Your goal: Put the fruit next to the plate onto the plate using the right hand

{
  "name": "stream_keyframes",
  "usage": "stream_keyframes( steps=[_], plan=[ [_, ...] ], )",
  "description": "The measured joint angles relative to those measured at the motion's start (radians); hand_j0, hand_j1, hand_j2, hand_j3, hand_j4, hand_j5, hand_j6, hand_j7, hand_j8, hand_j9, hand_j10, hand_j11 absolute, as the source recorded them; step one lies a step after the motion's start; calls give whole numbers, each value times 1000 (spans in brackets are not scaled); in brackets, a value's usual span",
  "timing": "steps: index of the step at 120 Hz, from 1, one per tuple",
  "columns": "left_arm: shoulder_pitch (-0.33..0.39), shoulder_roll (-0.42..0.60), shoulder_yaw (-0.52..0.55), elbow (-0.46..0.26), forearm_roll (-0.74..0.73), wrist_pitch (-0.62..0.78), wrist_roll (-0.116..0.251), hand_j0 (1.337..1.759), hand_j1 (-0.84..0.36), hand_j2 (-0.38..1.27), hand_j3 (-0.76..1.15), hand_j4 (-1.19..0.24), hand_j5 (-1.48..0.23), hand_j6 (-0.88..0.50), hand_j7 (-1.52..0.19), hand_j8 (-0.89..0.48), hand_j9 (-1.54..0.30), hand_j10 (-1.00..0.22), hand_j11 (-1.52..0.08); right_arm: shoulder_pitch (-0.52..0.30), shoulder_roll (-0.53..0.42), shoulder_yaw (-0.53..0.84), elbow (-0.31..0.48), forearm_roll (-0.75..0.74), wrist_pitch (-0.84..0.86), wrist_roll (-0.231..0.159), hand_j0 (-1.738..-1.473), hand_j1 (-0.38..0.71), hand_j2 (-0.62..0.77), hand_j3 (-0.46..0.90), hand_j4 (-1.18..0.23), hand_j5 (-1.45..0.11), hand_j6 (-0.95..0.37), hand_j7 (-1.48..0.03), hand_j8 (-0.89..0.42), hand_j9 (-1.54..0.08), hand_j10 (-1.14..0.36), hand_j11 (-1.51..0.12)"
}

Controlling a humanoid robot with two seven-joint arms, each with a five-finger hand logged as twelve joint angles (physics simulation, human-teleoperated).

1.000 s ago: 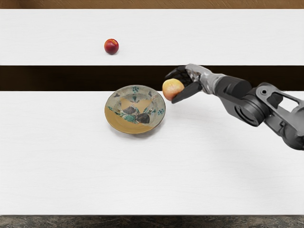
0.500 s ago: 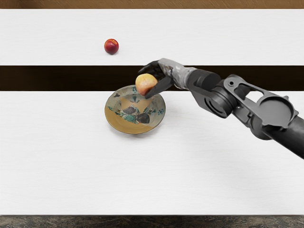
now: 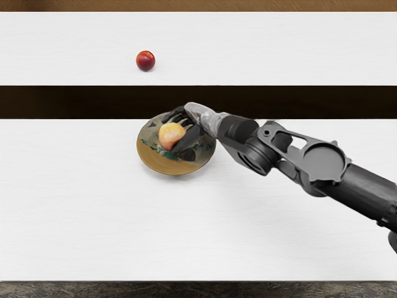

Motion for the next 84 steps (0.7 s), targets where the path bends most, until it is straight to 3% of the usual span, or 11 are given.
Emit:
stream_keyframes(
  steps=[22, 46, 62, 84],
  plan=[
    [0, 0, 0, 0, 0, 0, 0, 1658, 71, 46, 0, -231, -301, -231, -301, -231, -301, -231, -301, 6, 8, -15, -12, -2, -6, -4, -1658, 161, 85, 0, -469, -610, -443, -610, -429, -608, -470, -608],
    [0, 0, 0, 0, 0, 0, 0, 1658, 71, 46, 0, -231, -301, -231, -301, -231, -301, -231, -301, 14, 7, -36, -4, -2, -50, -7, -1658, -112, 25, 0, -214, -278, -204, -278, -199, -277, -214, -277],
    [0, 0, 0, 0, 0, 0, 0, 1658, 71, 46, 0, -232, -301, -232, -301, -232, -301, -232, -301, 38, -60, -29, 60, 6, -53, -11, -1658, -201, 9, 0, -132, -172, -128, -172, -125, -171, -132, -171],
    [0, 0, 0, 0, 0, 0, 0, 1658, 71, 46, 0, -231, -301, -231, -301, -231, -301, -231, -301, 62, -146, 9, 157, 21, -27, -60, -1658, -260, -1, 0, -78, -102, -77, -101, -75, -101, -78, -101]
  ],
)
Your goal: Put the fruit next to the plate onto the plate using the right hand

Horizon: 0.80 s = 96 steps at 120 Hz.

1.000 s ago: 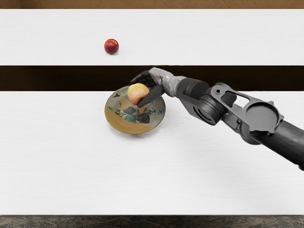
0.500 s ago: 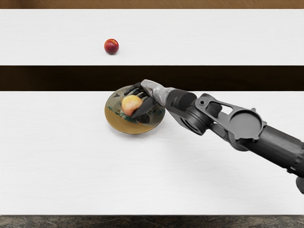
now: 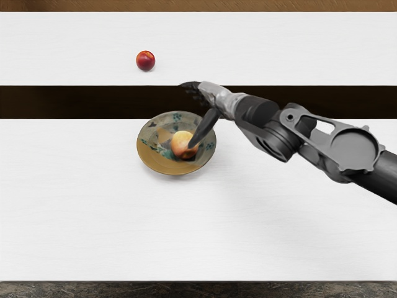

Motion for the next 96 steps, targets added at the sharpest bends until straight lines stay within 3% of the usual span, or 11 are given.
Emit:
stream_keyframes(
  steps=[12, 30, 48, 73, 96],
  plan=[
    [0, 0, 0, 0, 0, 0, 0, 1658, 71, 46, 0, -232, -301, -231, -301, -231, -301, -231, -301, 2, -48, 54, 18, 77, 104, -6, -1658, -276, -3, 0, -64, -82, -63, -82, -62, -82, -64, -82],
    [0, 0, 0, 0, 0, 0, 0, 1658, 71, 46, 0, -232, -301, -232, -301, -232, -301, -232, -301, -2, -187, 149, 17, 278, 403, -2, -1658, -290, -5, 0, -51, -65, -51, -65, -50, -65, -51, -65],
    [0, 0, 0, 0, 0, 0, 0, 1658, 71, 46, 0, -231, -301, -231, -301, -231, -301, -231, -301, -12, -330, 185, -33, 446, 652, -1, -1658, -297, -6, 0, -44, -57, -45, -57, -44, -57, -44, -57],
    [0, 0, 0, -4, 0, -1, 0, 1658, 71, 46, 0, -232, -301, -231, -301, -231, -301, -231, -301, -46, -453, 196, -111, 557, 738, -1, -1658, -301, -7, 0, -41, -52, -41, -52, -41, -52, -40, -52],
    [33, 0, 1, 2, 0, 0, 0, 1658, 71, 46, 0, -231, -301, -231, -301, -231, -301, -231, -301, -75, -495, 197, -156, 583, 750, -1, -1658, -303, -7, 0, -39, -51, -40, -51, -39, -51, -39, -51]
  ],
)
